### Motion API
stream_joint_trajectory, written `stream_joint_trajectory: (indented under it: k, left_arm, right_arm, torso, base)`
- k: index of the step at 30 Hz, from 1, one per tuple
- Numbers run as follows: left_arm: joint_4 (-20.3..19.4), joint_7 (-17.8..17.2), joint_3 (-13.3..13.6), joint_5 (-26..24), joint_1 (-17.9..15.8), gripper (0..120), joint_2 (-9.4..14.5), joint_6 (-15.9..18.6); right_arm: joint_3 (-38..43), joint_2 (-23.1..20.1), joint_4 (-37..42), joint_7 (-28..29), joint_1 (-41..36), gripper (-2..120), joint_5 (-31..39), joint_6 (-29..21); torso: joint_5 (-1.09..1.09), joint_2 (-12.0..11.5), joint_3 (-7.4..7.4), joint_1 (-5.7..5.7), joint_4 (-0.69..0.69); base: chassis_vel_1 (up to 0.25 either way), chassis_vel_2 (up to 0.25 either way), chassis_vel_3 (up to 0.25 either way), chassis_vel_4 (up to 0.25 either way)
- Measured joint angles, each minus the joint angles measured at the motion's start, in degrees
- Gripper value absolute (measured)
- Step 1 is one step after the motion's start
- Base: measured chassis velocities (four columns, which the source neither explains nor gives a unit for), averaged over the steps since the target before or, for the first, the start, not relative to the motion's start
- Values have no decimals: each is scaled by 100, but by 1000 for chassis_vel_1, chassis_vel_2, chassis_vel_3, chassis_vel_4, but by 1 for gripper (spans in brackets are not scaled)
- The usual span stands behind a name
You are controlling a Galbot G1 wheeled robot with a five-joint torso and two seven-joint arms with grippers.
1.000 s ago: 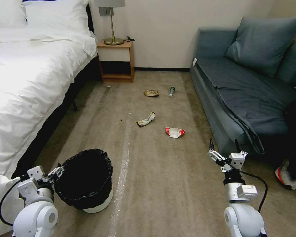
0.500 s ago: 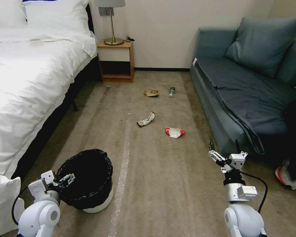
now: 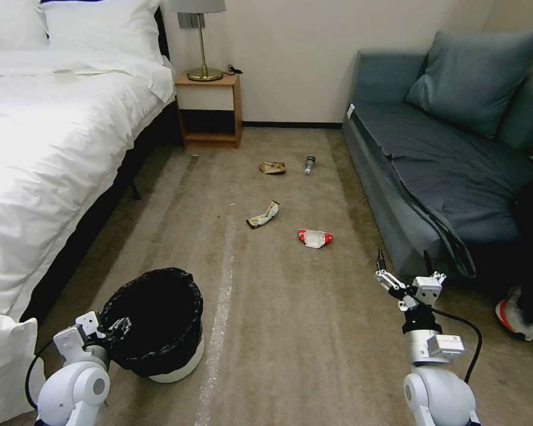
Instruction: Pick up the trash bin, then pick up the garbage on the floor and place it into the trash bin.
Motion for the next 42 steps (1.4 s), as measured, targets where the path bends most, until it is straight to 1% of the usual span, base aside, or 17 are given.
stream_joint_trajectory:
  k: [1,4,6,8,10,12,19,20,21,23,25,33,35,36,38,41,42]
  left_arm:
    - [-20,12,1,-11,7,46,-3,9]
    - [-38,28,1,-15,15,42,-3,14]
    - [-48,43,0,-15,21,35,-4,13]
    - [-62,52,-8,-8,31,22,-4,-5]
    - [-67,56,-11,-5,34,18,-3,-16]
    - [-79,93,-14,0,48,8,-4,-21]
    - [-94,138,-19,145,80,4,-12,-125]
    - [-128,218,-39,420,110,4,-12,-293]
    - [-128,218,-39,420,110,4,-12,-293]
    - [-237,440,-85,1149,167,4,-15,-803]
    - [-301,486,-93,1337,185,4,-19,-939]
    - [-532,561,-97,1612,240,4,-34,-1077]
    - [-846,654,-53,1936,296,4,-69,-1199]
    - [-846,654,-53,1936,296,4,-69,-1199]
    - [-1203,657,20,2047,359,4,-75,-1254]
    - [-1389,641,57,2063,394,4,-88,-1260]
    - [-1640,601,89,2078,449,4,-106,-1271]
  right_arm:
    - [2,0,6,0,1,100,3,0]
    - [3,-1,13,0,1,100,4,0]
    - [6,-4,21,0,2,100,6,0]
    - [18,-10,24,-1,-2,100,11,0]
    - [23,-13,25,-1,-3,100,12,0]
    - [28,-14,25,-3,-7,100,13,1]
    - [31,-21,31,-12,-12,100,13,3]
    - [31,-27,51,-10,-9,100,13,3]
    - [31,-27,51,-10,-9,100,13,3]
    - [31,-30,62,25,1,100,10,-3]
    - [28,-26,62,48,7,100,2,-7]
    - [9,-10,61,100,26,100,-33,-10]
    - [-24,17,47,115,36,100,-73,-10]
    - [-24,17,47,115,36,100,-73,-10]
    - [-69,44,49,129,37,100,-81,-10]
    - [-93,55,58,145,35,100,-82,-10]
    - [-110,66,61,219,36,100,-132,-6]
  torso:
    - [0,0,0,0,0]
    - [1,0,0,0,0]
    - [0,0,0,0,0]
    - [0,0,0,0,1]
    - [0,0,0,0,1]
    - [1,0,0,0,0]
    - [-2,0,0,0,-1]
    - [-2,0,0,0,-1]
    - [-2,0,0,0,-1]
    - [-1,0,0,0,1]
    - [1,0,0,0,1]
    - [1,0,0,0,1]
    - [-2,0,0,0,-1]
    - [-2,0,0,0,-1]
    - [3,0,0,0,-1]
    - [0,0,0,0,0]
    - [0,0,0,0,0]
  base:
    - [0,0,0,0]
    - [0,0,0,0]
    - [0,0,0,0]
    - [0,0,0,0]
    - [0,0,0,0]
    - [0,0,0,0]
    - [0,0,0,0]
    - [0,0,0,0]
    - [0,0,0,0]
    - [0,0,0,0]
    - [0,0,0,0]
    - [0,0,0,0]
    - [0,0,0,0]
    - [0,0,0,0]
    - [0,0,0,0]
    - [0,0,0,0]
    - [0,0,0,0]
